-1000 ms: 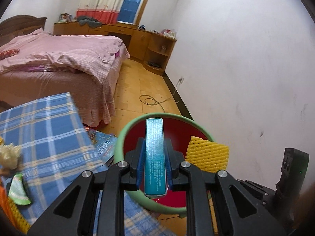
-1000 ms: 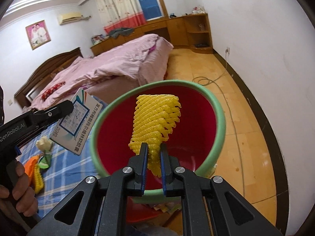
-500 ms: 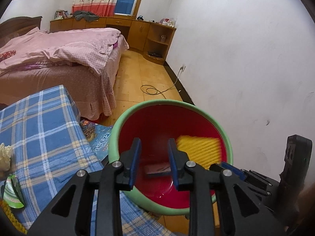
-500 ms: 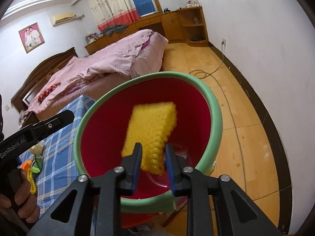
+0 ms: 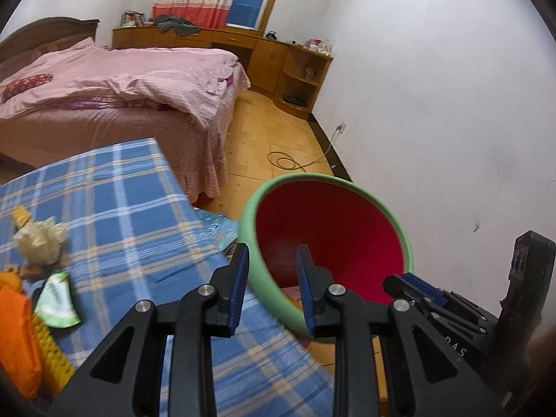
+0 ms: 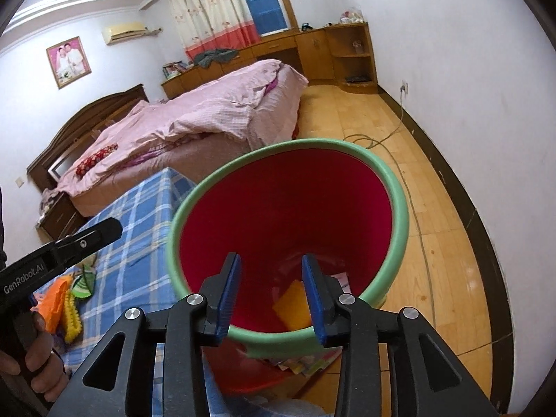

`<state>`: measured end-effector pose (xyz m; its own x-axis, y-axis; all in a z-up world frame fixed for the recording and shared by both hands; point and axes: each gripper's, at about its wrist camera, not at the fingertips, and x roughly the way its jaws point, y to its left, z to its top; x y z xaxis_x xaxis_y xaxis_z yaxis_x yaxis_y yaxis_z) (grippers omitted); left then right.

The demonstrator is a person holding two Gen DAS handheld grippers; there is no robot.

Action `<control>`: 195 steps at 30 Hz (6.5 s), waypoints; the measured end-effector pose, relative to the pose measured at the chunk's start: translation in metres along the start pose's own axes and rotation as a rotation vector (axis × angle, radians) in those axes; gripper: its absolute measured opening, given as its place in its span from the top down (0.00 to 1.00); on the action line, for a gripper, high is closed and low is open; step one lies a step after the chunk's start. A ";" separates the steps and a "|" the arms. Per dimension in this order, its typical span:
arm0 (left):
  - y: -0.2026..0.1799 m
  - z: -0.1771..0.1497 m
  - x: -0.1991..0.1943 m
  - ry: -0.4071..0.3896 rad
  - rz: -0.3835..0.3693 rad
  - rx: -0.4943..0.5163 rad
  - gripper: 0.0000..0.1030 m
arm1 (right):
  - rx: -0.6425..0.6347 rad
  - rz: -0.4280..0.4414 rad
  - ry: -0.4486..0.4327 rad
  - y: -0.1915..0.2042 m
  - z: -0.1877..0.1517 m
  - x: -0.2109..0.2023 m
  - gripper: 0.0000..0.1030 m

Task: Collect trash
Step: 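Return the left tool to the bed and grasp the orange mesh bag, then lift the orange bag with the left tool while the right tool grasps another yellow foam net, then carry both items over the red bucket and open both tools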

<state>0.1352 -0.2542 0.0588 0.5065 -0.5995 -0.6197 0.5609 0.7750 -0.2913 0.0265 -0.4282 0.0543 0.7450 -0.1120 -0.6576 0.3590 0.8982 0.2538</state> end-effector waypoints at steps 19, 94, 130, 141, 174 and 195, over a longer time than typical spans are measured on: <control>0.081 -0.036 -0.092 -0.049 0.229 -0.097 0.63 | -0.068 0.108 0.011 0.075 -0.023 -0.026 0.45; 0.201 -0.087 -0.201 -0.227 0.346 -0.327 0.97 | -0.384 0.268 0.257 0.245 -0.080 0.051 0.43; 0.174 -0.075 -0.199 -0.244 0.308 -0.274 0.97 | -0.428 0.177 0.040 0.232 -0.062 0.006 0.94; 0.133 -0.059 -0.185 -0.235 0.257 -0.201 0.97 | -0.345 0.088 -0.021 0.181 -0.042 -0.011 0.94; -0.010 0.019 -0.015 -0.068 0.007 0.055 0.97 | -0.154 -0.222 -0.044 0.013 0.008 0.007 0.94; -0.044 0.013 0.079 0.069 -0.062 0.110 0.88 | -0.029 -0.159 0.031 -0.040 0.015 0.055 0.90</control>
<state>0.1589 -0.3381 0.0320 0.4246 -0.6276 -0.6526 0.6600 0.7080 -0.2515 0.0620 -0.4766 0.0184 0.6624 -0.2407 -0.7094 0.4539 0.8823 0.1244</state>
